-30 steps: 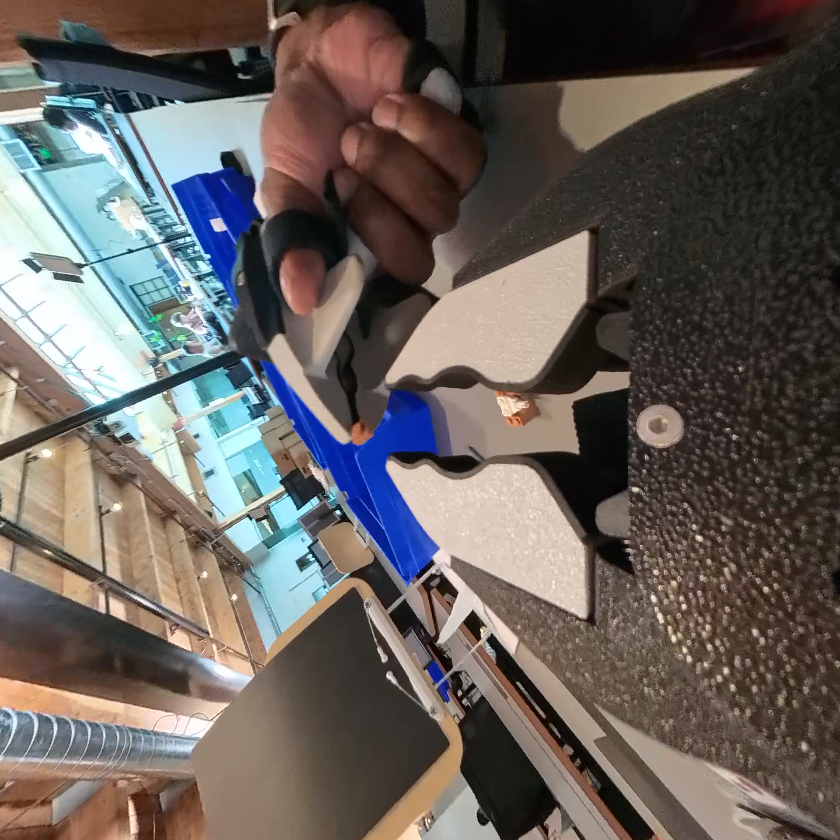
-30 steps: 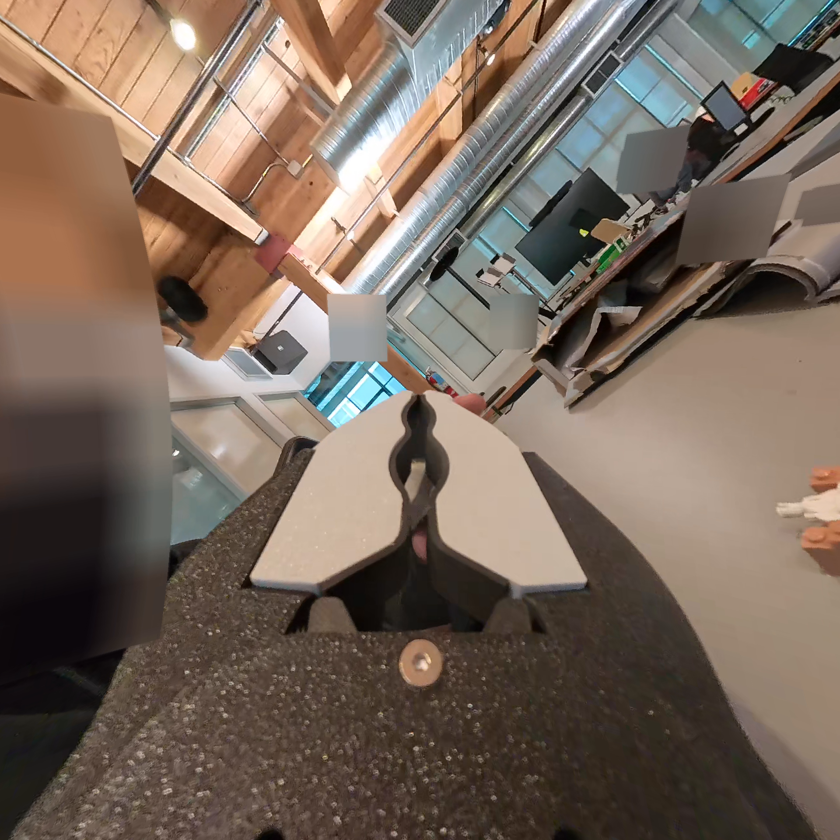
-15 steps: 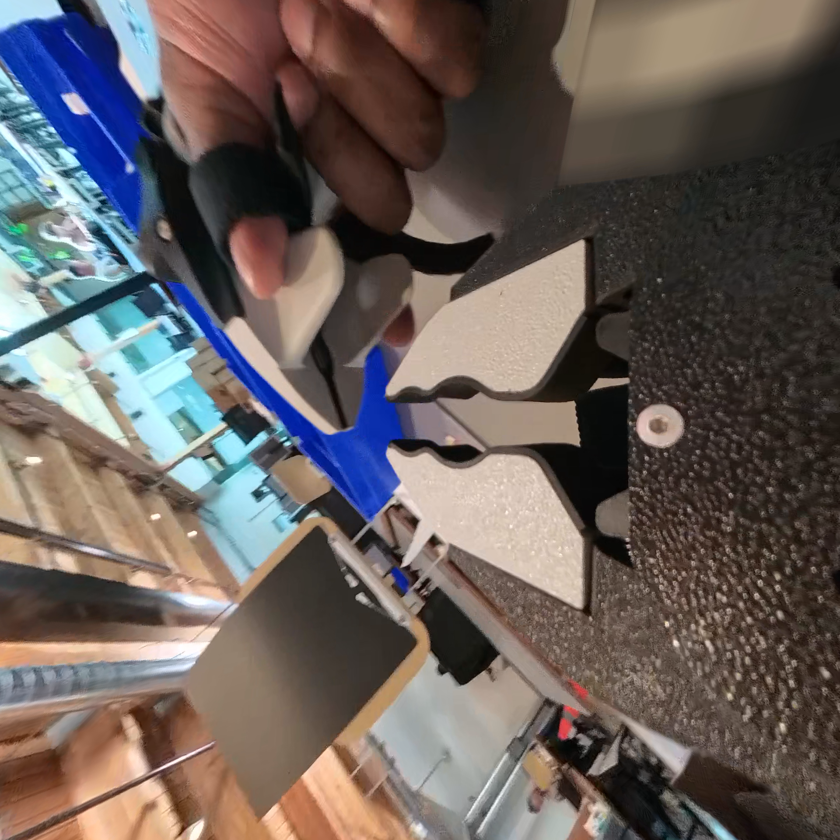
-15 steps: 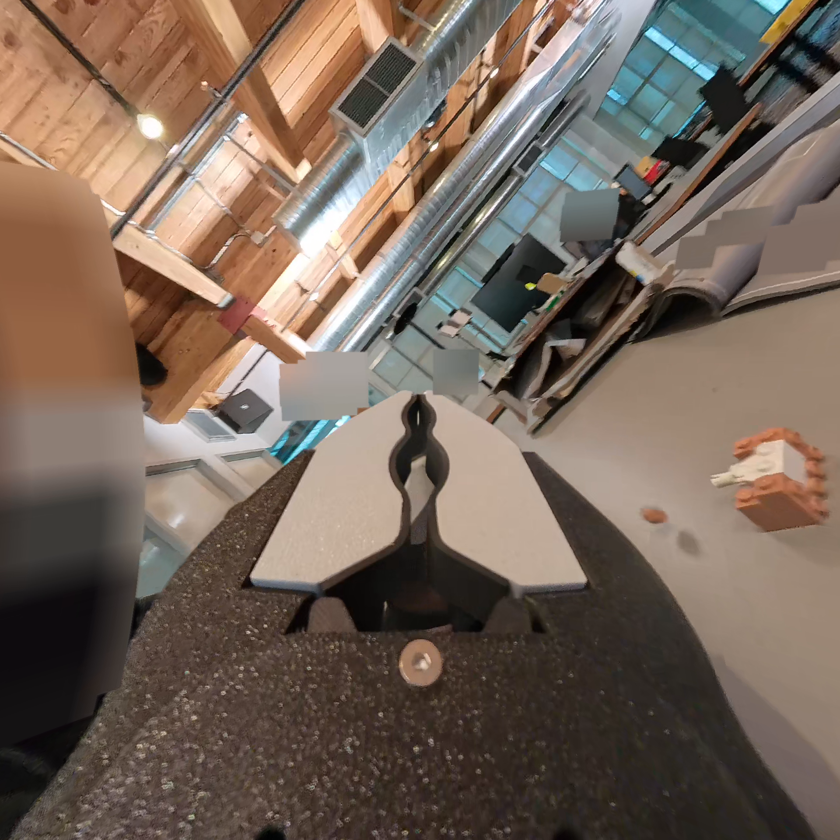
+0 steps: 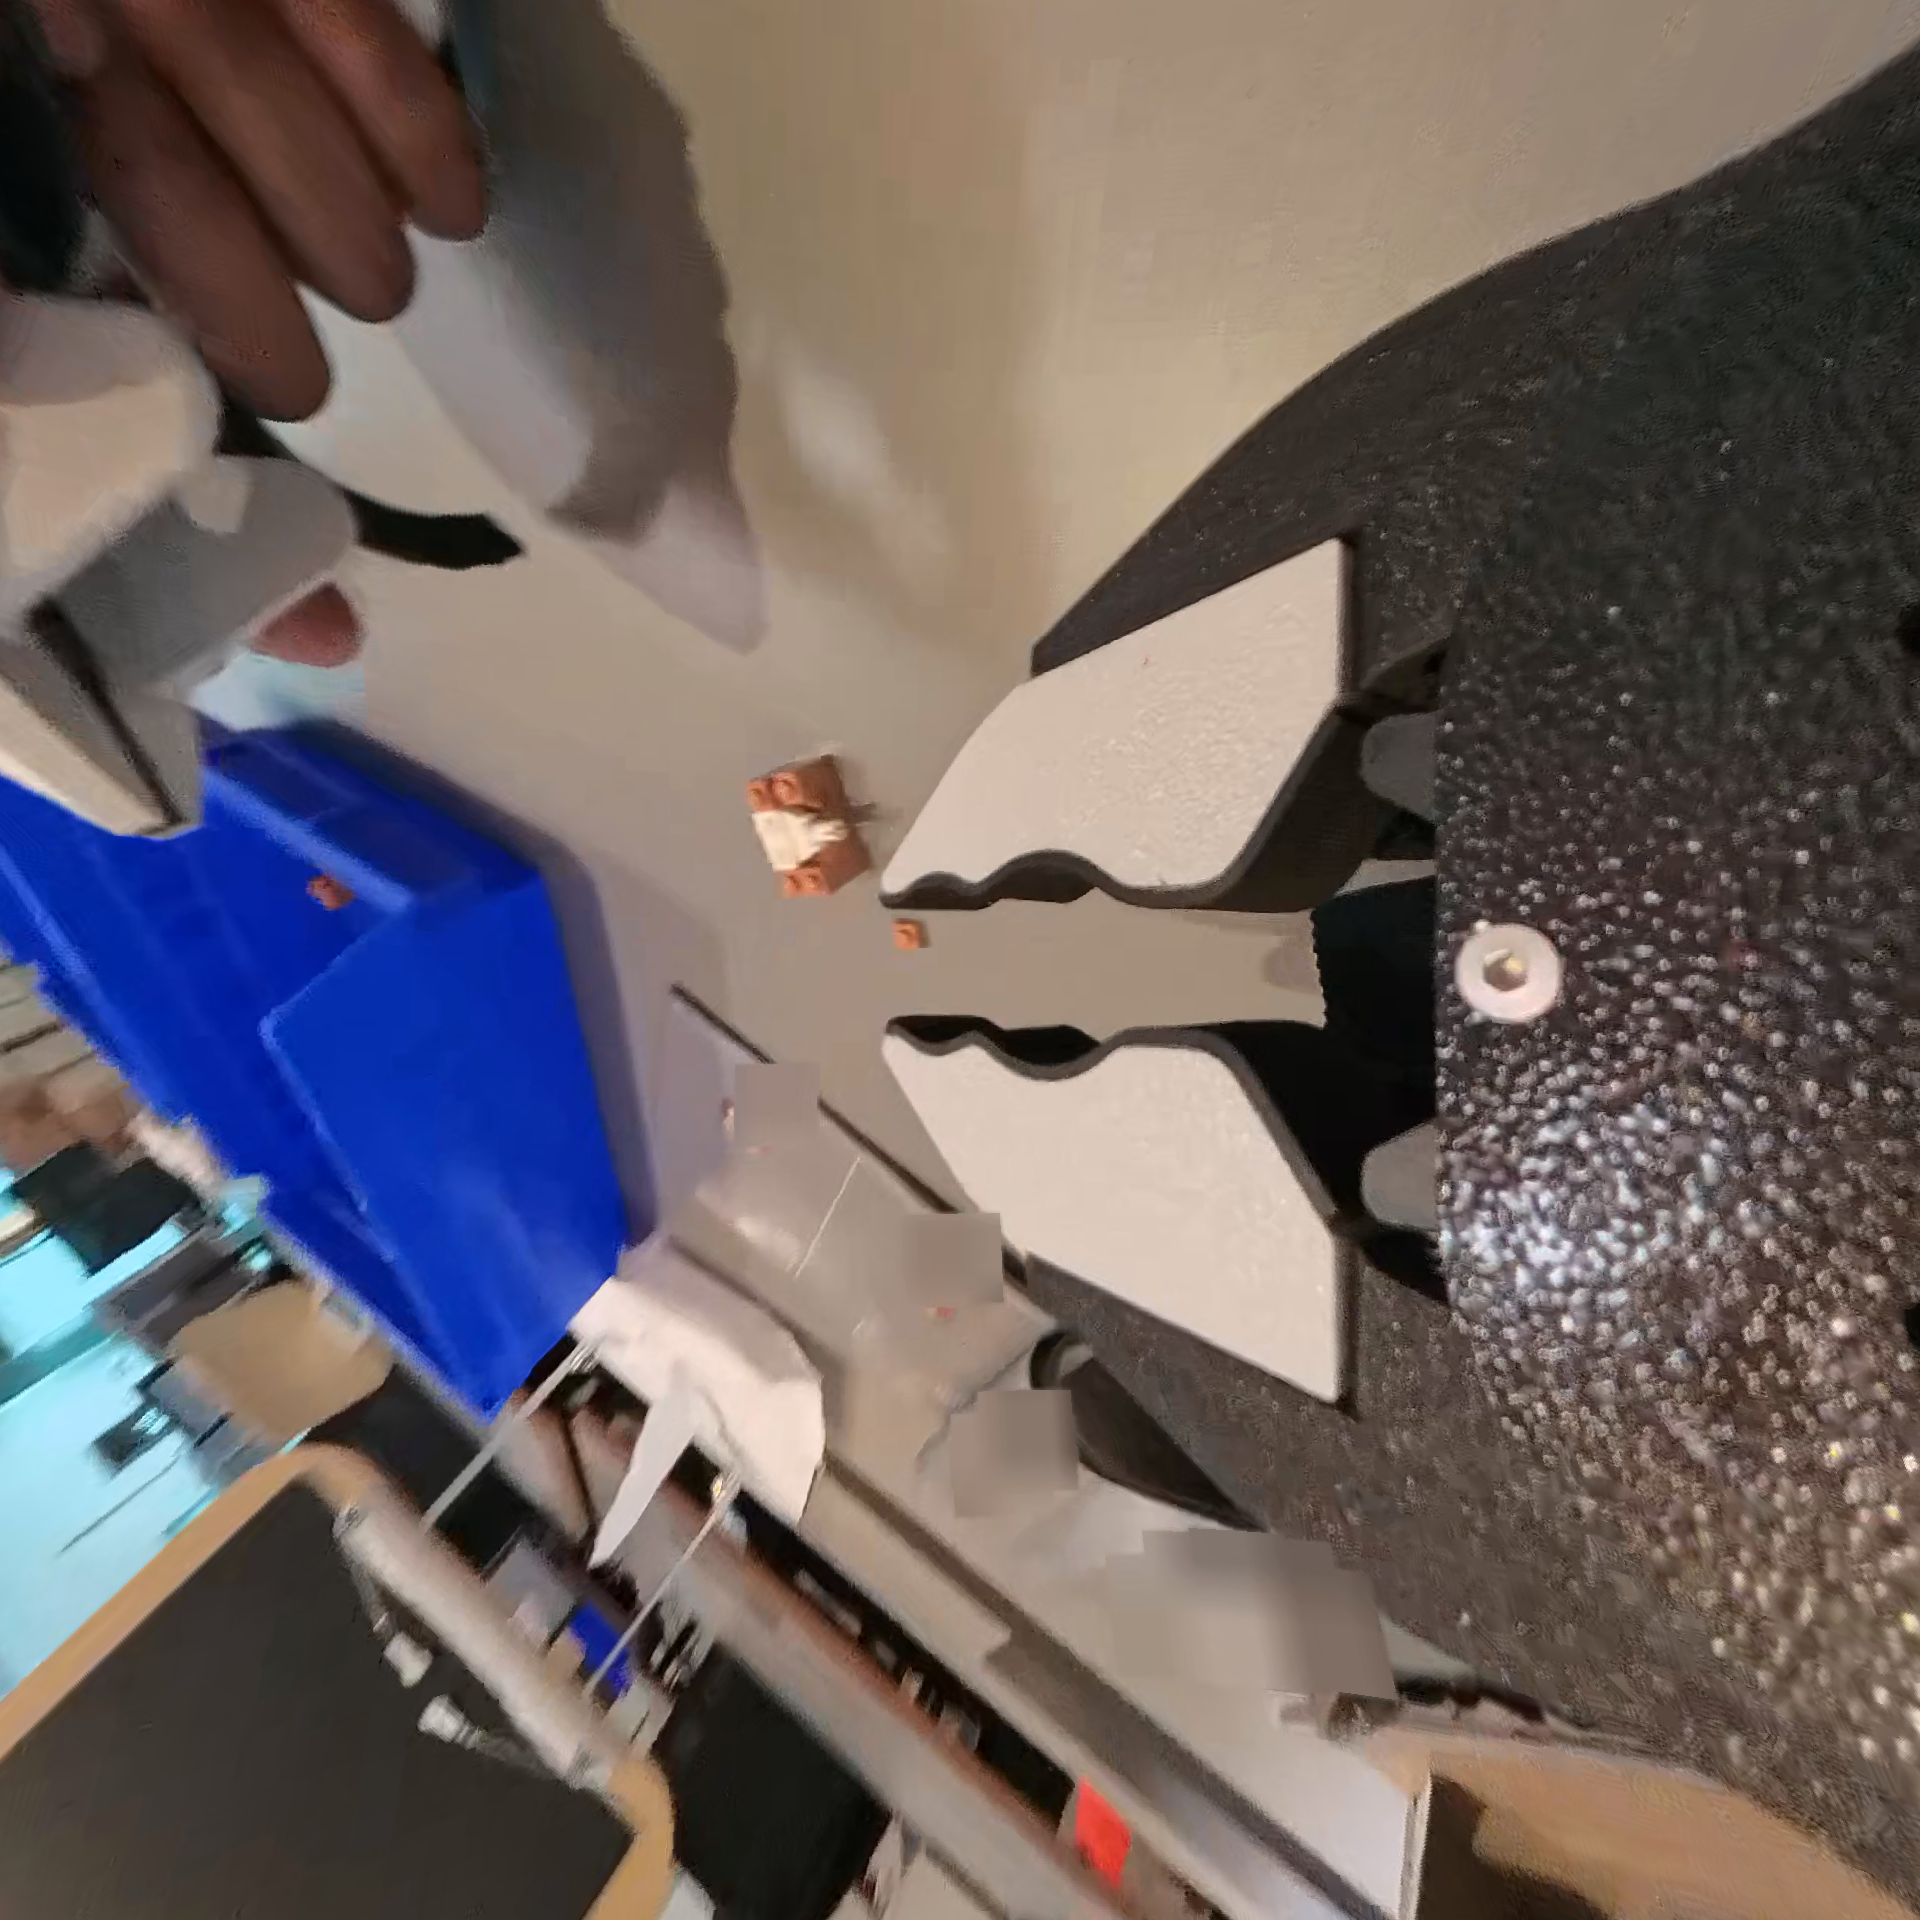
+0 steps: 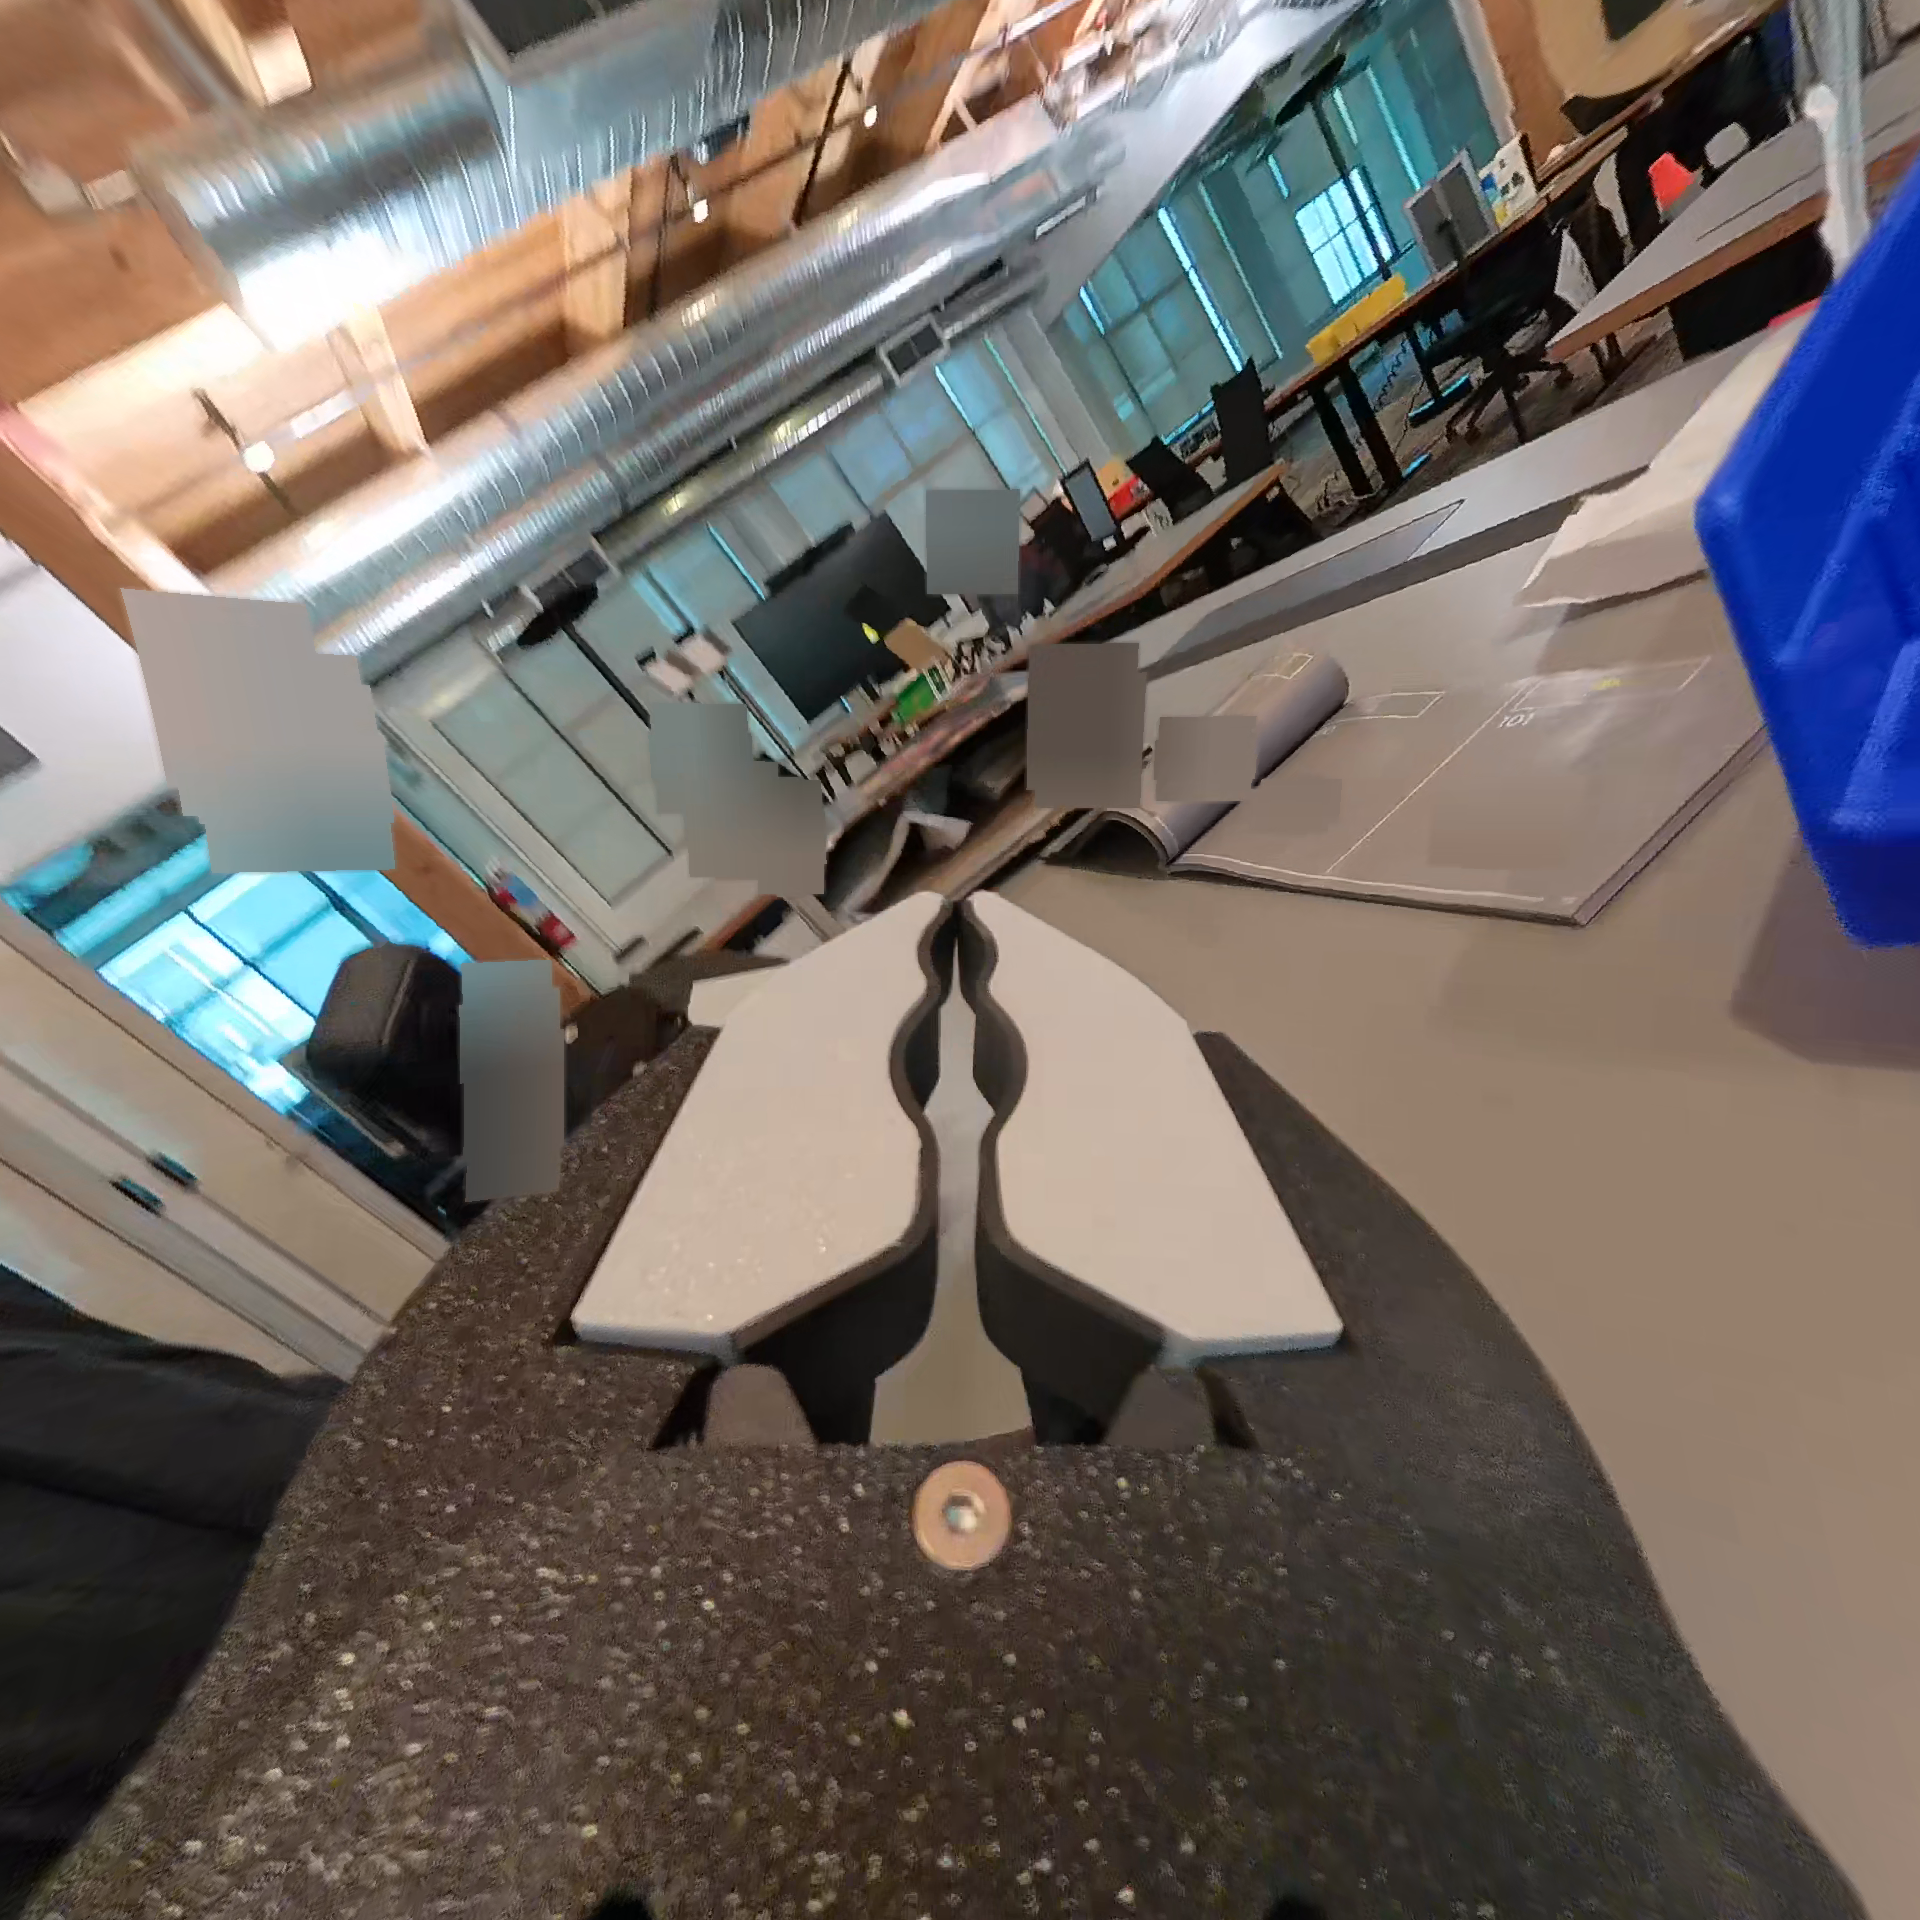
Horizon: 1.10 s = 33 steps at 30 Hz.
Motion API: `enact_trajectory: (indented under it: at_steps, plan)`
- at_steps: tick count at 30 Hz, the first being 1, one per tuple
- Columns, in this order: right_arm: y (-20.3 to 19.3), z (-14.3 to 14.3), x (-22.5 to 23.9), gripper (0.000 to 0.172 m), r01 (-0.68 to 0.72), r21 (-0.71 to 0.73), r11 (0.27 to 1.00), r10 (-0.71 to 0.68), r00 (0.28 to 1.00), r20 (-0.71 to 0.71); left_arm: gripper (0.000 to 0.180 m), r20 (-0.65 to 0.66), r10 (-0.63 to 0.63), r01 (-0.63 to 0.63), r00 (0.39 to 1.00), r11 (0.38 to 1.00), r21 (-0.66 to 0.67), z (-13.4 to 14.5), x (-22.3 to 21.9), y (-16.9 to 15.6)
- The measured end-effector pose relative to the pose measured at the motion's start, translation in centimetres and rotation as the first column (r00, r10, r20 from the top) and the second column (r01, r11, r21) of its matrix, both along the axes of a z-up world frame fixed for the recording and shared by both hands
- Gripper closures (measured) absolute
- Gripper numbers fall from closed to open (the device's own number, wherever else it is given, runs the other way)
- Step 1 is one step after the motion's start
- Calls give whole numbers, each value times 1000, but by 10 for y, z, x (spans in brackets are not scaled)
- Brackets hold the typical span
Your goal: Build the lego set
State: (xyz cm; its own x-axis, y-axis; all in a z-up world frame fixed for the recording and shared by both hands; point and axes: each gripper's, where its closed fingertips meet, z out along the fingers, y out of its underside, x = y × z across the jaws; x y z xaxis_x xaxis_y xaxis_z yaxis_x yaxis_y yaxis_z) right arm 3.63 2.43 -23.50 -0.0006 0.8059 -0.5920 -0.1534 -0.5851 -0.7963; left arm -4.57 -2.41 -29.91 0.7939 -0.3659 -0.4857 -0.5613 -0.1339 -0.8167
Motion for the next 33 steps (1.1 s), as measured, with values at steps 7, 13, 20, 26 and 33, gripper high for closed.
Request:
enact_trajectory:
  at_steps: [7,13,20,26,33]
  plan:
    - [1,9,-7,172,-66,210,976,39,991,130,161,47,-123,130,991,975,-183,-8,-6,2]
    - [0,-5,-16,167,-278,410,869,164,943,291,160,53,-188,195,981,955,-224,-6,-14,13]
    - [16,-27,-32,154,-460,415,785,280,860,426,159,93,-218,234,971,942,-240,-11,-23,37]
    - [22,-56,-42,142,-563,388,730,322,784,531,159,216,-225,285,950,907,-311,-23,-15,43]
    - [5,-75,-43,125,-703,472,532,357,692,628,159,134,-242,276,961,878,-390,-40,-5,35]
